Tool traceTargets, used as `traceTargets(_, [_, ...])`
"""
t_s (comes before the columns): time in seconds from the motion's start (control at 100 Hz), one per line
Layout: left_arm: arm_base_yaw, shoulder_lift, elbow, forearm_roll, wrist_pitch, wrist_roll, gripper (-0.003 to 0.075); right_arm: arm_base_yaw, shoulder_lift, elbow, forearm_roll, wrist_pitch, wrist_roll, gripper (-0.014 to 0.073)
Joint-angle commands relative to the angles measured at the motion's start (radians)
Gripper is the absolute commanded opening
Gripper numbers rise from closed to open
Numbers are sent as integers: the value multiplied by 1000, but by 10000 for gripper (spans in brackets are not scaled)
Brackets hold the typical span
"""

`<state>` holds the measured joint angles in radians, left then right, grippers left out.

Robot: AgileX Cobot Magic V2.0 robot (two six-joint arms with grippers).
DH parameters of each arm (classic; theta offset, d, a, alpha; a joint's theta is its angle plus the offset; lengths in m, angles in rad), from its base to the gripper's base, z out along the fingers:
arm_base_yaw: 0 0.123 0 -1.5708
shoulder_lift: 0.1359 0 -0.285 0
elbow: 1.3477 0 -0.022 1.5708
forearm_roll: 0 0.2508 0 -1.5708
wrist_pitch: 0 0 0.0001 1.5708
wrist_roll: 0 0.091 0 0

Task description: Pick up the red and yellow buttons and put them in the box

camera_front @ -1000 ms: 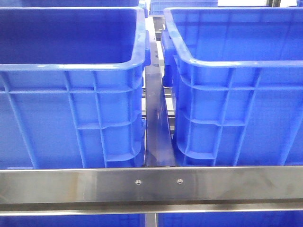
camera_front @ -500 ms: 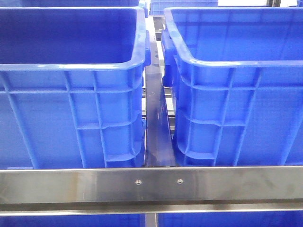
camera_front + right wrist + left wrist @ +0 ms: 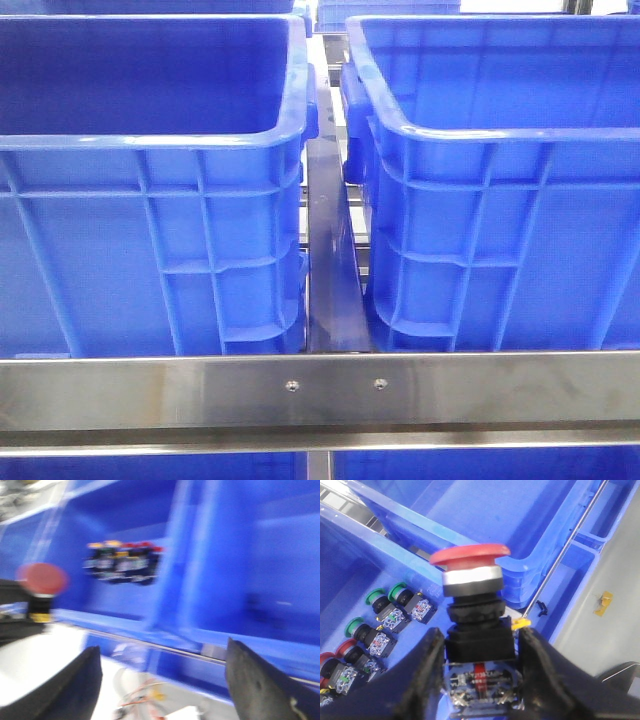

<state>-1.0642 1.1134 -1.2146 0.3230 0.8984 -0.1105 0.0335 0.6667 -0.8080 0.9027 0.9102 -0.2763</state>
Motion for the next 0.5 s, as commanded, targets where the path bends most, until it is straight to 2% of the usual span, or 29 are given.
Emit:
traceTargets(0.0, [-7, -22, -26, 13, -67, 0, -19, 1, 54, -34, 242, -8, -155, 549])
traceTargets(0.08, [-7, -22, -26, 13, -67, 0, -19, 1, 102, -34, 408, 37, -259, 549])
traceTargets(0.18, [-7, -22, -26, 13, -67, 0, -19, 1, 176, -34, 545, 112, -345, 549])
traceTargets(0.34, [-7, -22, -26, 13, -67, 0, -19, 15, 278, -34, 645, 187, -403, 549])
traceTargets(0.49, [-7, -22, -26, 9, -67, 0, -19, 106, 348, -34, 709, 177, -449, 549])
